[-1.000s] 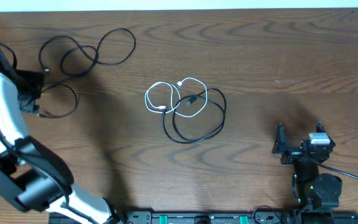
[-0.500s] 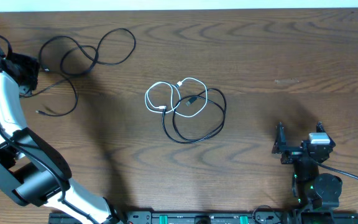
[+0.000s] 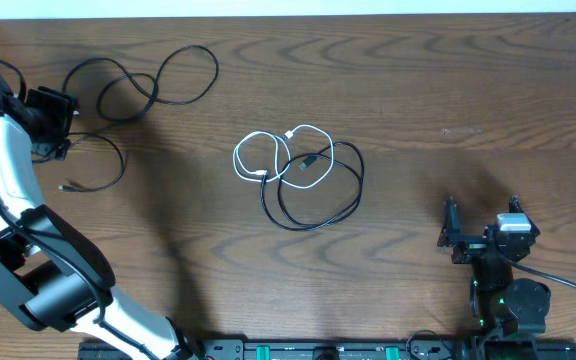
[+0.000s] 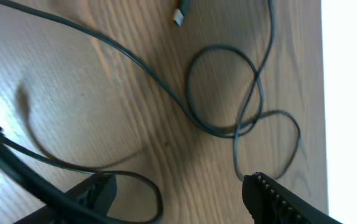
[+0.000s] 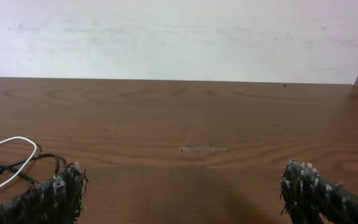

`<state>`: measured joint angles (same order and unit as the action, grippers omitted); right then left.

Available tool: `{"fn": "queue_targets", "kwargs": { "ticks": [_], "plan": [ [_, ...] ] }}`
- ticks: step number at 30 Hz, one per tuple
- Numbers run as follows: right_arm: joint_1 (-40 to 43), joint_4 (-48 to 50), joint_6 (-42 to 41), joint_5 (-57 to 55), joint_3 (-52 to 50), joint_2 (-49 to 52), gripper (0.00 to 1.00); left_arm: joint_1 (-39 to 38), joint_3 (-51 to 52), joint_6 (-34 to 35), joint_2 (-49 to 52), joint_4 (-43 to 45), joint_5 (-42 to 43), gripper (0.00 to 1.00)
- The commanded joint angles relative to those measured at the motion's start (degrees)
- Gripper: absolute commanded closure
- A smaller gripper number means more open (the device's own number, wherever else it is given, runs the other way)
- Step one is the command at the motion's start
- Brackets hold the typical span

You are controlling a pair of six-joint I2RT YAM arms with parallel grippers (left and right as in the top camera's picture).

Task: Untangle cables

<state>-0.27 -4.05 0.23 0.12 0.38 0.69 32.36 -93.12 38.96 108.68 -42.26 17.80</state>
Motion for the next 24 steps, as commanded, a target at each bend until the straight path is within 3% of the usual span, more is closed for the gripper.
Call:
{"fn": "queue_targets", "kwargs": {
  "ticks": [1,4,7,9,10,15,24],
  "plan": [
    [-0.68,-0.26,-0.83,0.07,-0.09,-0.31,0.01,-0.17,-0.04,-0.98,1.31,-0.13,-4.42,0.32],
    [-0.68,-0.26,-0.83,0.07,-0.09,-0.31,0.01,-0.17,-0.04,-0.98,1.90,0.76,-7.41,0.53],
    [-0.68,-0.26,-0.83,0.07,-0.09,-0.31,0.01,-0.17,-0.04,-0.98,2.78,1.75,-8.24,0.59],
    [-0.68,-0.26,-0.83,0.04,-0.09,-0.31,0.01,-0.17,-0.04,-1.03,3.37,2.60,-8.24,0.77],
    [-0.68,-0.26,-0.83,0.07,-0.09,-0.31,0.01,-0.17,-0.04,-1.33,3.43,2.97,-8.24,0.92],
    [-0.68,-0.26,-0.83,0.07,-0.09,-0.31,0.01,-0.17,-3.21,-4.07,2.34,6.58,-7.69,0.92],
    [-0.68,-0.26,-0.83,0.07,-0.09,-0.31,0.01,-1.16,-25.88,-4.70,0.59,10.40,-1.46,0.93]
  ]
}}
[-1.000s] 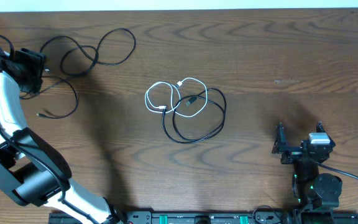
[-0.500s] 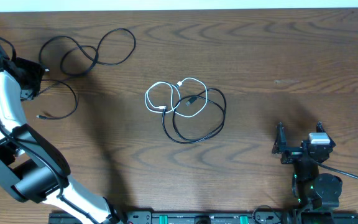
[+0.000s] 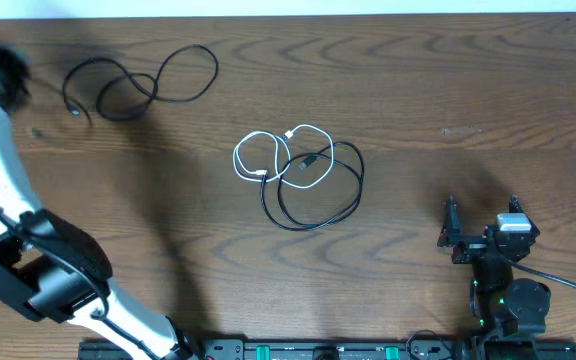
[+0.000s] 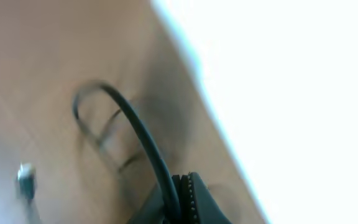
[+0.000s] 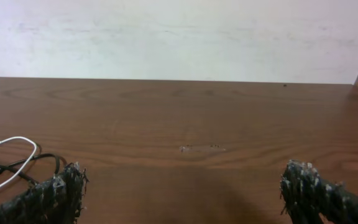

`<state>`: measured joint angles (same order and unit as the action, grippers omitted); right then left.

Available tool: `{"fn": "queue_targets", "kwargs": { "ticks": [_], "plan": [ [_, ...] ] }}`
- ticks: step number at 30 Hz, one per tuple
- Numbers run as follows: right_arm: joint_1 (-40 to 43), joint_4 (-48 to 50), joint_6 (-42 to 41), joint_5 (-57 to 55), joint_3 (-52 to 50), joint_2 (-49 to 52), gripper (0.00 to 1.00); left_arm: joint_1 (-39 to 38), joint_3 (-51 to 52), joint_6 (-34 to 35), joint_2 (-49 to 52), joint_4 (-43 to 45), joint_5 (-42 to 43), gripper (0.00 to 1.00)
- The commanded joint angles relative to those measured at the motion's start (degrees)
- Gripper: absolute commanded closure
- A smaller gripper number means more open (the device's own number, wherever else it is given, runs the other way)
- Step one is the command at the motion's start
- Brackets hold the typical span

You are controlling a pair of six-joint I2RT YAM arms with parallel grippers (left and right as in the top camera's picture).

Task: Untangle cables

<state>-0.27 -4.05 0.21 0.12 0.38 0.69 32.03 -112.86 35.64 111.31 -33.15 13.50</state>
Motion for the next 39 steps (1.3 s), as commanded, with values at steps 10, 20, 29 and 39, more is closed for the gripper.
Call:
{"fn": "queue_targets", "kwargs": {
  "ticks": [10,20,29,39],
  "plan": [
    [-0.68,-0.26,-0.81,0.07,-0.09,-0.31,0.01,-9.07,-6.29,-16.39,12.68,-0.76,-13.31,0.30],
    [-0.68,-0.26,-0.81,0.07,-0.09,-0.31,0.01,-9.88,-6.32,-22.32,21.97,-8.85,-12.28,0.02],
    [-0.68,-0.26,-0.81,0.07,-0.09,-0.31,0.01,-11.30,-6.32,-22.29,12.52,-7.39,14.56,0.09],
    [-0.68,-0.26,-0.81,0.07,-0.09,-0.31,0.01,-23.54,-5.60,-22.56,15.34,-7.89,-5.25,0.16]
  ]
}}
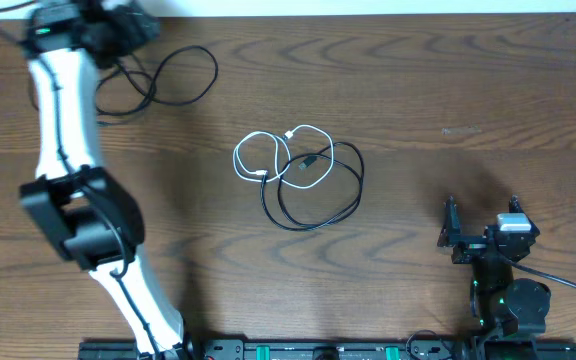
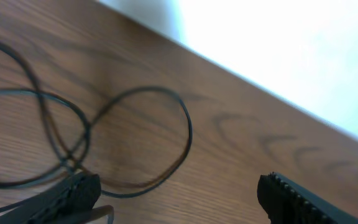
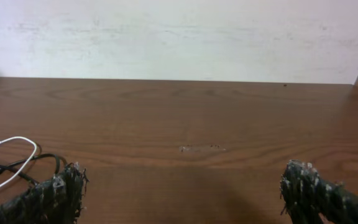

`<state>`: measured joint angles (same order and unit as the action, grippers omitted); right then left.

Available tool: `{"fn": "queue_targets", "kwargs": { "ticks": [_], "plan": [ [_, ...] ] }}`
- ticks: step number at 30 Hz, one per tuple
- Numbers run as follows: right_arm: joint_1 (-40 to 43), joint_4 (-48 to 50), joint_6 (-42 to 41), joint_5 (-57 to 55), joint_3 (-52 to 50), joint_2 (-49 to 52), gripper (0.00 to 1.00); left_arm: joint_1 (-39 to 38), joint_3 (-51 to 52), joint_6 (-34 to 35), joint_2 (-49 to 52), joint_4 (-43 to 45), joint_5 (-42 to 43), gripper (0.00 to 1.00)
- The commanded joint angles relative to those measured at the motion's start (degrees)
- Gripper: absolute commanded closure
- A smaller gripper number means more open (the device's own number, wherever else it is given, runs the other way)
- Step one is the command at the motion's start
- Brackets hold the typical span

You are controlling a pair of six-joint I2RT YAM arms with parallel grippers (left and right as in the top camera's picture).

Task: Untangle cables

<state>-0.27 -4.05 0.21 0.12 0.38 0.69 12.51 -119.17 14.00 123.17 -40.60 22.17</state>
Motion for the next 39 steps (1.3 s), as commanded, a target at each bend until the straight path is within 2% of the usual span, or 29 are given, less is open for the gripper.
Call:
{"fn": "queue_targets", "kwargs": {
  "ticks": [1,3,7,14,18,21,28,31,34,39],
  "plan": [
    [-0.68,-0.26,-0.81,0.07,-0.09,-0.31,0.01,-5.03,0.72,-1.27,4.42,-0.70,-18.43,0.18],
    [-0.68,-0.26,-0.81,0.07,-0.09,-0.31,0.01,-6.21,0.72,-4.15,6.08,-1.27,-22.12,0.20],
    [-0.68,-0.26,-0.81,0.07,-0.09,-0.31,0.01,-6.62,0.72,-9.51,10.23,-4.00,-23.45,0.19],
    [-0.68,-0.26,-0.81,0.07,-0.09,-0.31,0.01,-1.25,0.63,-7.69,12.85,-9.03,-24.09,0.19],
    [-0.68,-0.26,-0.81,0.07,-0.09,-0.31,0.01,3.39,0.04,-7.39,9.55,-10.25,-20.24,0.21],
    [-0.68,-0.26,-0.79,0.04,-0.09,-0.31,0.01,5.42,0.04,-4.28,6.21,-10.08,-16.63,0.21],
    [-0.68,-0.26,-0.81,0.07,-0.09,-0.31,0.01,6.64,0.04,-1.68,-0.94,-7.96,1.20,0.21],
    [-0.68,-0.26,-0.79,0.07,-0.09,-0.31,0.01,5.95,0.07,0.00,-1.20,-9.51,1.18,0.22],
    [-0.68,-0.26,-0.81,0.07,-0.09,-0.31,0.01,5.07,0.20,-0.13,-0.11,-13.27,1.16,0.35],
    [-0.68,-0.26,-0.79,0.07,-0.09,-0.31,0.01,3.43,1.88,-0.15,1.81,-17.79,-1.60,0.36]
  ]
}}
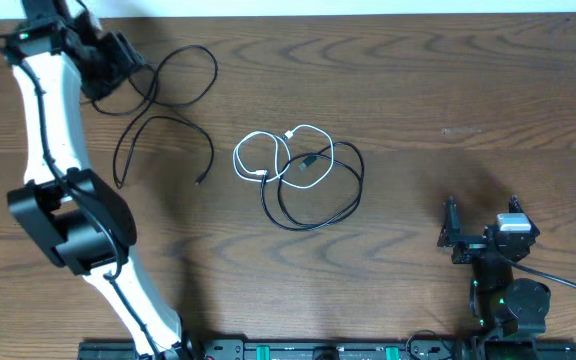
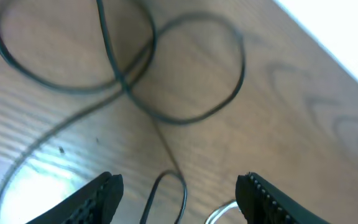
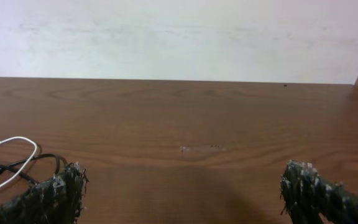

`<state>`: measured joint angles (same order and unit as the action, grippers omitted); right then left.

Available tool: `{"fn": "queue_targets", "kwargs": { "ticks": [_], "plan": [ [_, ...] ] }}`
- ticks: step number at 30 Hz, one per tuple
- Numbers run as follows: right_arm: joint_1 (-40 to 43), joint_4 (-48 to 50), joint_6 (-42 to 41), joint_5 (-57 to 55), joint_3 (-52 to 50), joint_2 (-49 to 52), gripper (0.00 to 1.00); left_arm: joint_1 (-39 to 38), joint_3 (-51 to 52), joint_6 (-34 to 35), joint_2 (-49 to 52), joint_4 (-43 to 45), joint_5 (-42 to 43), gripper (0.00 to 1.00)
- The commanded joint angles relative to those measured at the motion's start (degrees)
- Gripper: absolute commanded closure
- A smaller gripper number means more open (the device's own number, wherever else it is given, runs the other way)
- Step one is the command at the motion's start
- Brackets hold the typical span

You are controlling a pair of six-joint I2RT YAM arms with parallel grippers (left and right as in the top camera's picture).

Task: Untangle cables

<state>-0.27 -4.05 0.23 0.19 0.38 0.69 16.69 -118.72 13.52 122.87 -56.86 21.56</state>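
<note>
A thin black cable (image 1: 183, 75) lies at the table's far left in two crossing loops, and its tail (image 1: 163, 125) curves in an arc below them. My left gripper (image 1: 108, 62) stands open just left of the loops. In the left wrist view the loops (image 2: 166, 93) spread ahead of the open left gripper (image 2: 179, 199), which holds nothing. At the table's middle a white cable (image 1: 268, 150) lies tangled with a thicker black cable (image 1: 318, 195). My right gripper (image 1: 455, 240) rests open at the front right, and the right wrist view shows it (image 3: 185, 199) holding nothing, with the white cable (image 3: 14, 158) far left.
The brown wooden table (image 1: 468, 100) ends at a white strip along its far edge. A dark rail (image 1: 298, 350) with the arm bases runs along the front edge. My left arm (image 1: 43, 130) stretches over the table's left side.
My left gripper has moved from the far edge above the loops to just left of them. The thin black cable's tail now lies in an open arc below the loops.
At first my left gripper was at the far left over the thin cable's tail, which curved leftward. Then the arm was at the left edge with the tail drawn up. Later it stood at the far edge, and now the tail lies spread below the loops.
</note>
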Motion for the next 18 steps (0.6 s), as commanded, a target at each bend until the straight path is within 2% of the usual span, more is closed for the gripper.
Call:
{"fn": "queue_targets", "kwargs": {
  "ticks": [1,8,14,16,18],
  "plan": [
    [-0.68,-0.26,-0.83,0.00,-0.09,-0.31,0.01,-1.09,1.86,0.15,2.40,-2.54,-2.16,0.36],
    [-0.68,-0.26,-0.83,0.00,-0.09,-0.31,0.01,-2.82,5.27,-7.08,2.62,-5.64,-9.70,0.28],
    [-0.68,-0.26,-0.83,0.00,-0.09,-0.31,0.01,-2.99,8.94,-11.65,2.69,-5.64,-13.70,0.27],
    [-0.68,-0.26,-0.83,0.00,-0.09,-0.31,0.01,-2.99,10.21,-12.48,2.82,-5.42,-13.70,0.28],
    [-0.68,-0.26,-0.83,0.00,-0.09,-0.31,0.01,-2.99,11.08,-12.41,2.91,-4.48,-13.66,0.43]
  ]
}}
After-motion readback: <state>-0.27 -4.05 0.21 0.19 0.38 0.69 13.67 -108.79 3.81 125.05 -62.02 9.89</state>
